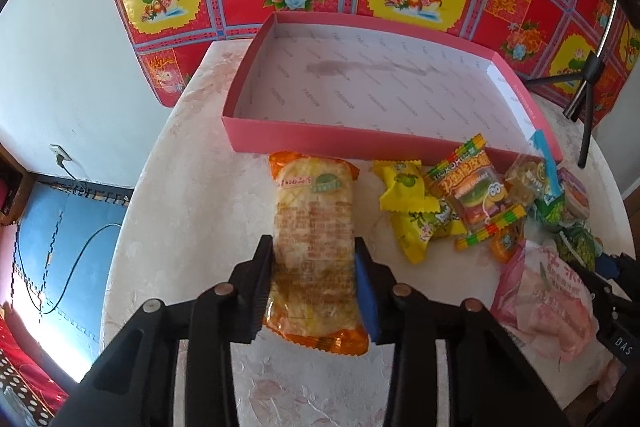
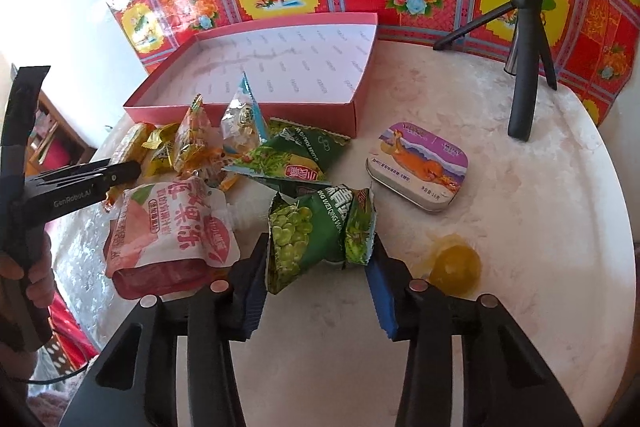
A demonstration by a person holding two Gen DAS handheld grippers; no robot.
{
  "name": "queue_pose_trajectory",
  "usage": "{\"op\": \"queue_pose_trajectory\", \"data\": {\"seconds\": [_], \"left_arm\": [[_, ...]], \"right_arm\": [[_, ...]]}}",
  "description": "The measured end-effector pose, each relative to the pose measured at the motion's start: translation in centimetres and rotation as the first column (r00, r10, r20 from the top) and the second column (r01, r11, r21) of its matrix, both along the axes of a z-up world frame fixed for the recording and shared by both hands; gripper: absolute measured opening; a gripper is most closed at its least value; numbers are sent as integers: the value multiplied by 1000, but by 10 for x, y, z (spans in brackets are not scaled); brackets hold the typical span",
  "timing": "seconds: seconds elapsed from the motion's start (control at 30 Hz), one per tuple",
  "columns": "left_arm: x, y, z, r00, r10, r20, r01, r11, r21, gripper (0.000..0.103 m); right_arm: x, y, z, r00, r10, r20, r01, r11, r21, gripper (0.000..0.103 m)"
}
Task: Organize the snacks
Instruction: 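Grasp the orange cracker pack with the left tool while the right tool grasps the green pea bag, then carry both packs into the pink box and open both tools to release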
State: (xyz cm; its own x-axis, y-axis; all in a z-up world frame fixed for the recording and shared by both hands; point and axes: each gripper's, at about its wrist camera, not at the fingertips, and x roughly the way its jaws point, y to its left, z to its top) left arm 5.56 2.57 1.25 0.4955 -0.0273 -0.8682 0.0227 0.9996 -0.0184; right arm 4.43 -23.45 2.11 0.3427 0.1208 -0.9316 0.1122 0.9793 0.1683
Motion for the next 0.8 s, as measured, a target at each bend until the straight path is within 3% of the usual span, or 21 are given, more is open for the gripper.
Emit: {"op": "queue_pose_trajectory", "data": {"seconds": [0.27, 0.8], "left_arm": [[-13, -4, 9, 1000, -18, 7, 18, 1000, -24, 39], [-16, -1, 61, 995, -13, 100, 21, 997, -76, 39]], "right_arm": [[-8, -7, 6, 1000, -15, 3, 15, 1000, 8, 44], [2, -5, 48, 995, 18, 102, -17, 1000, -7, 44]]}}
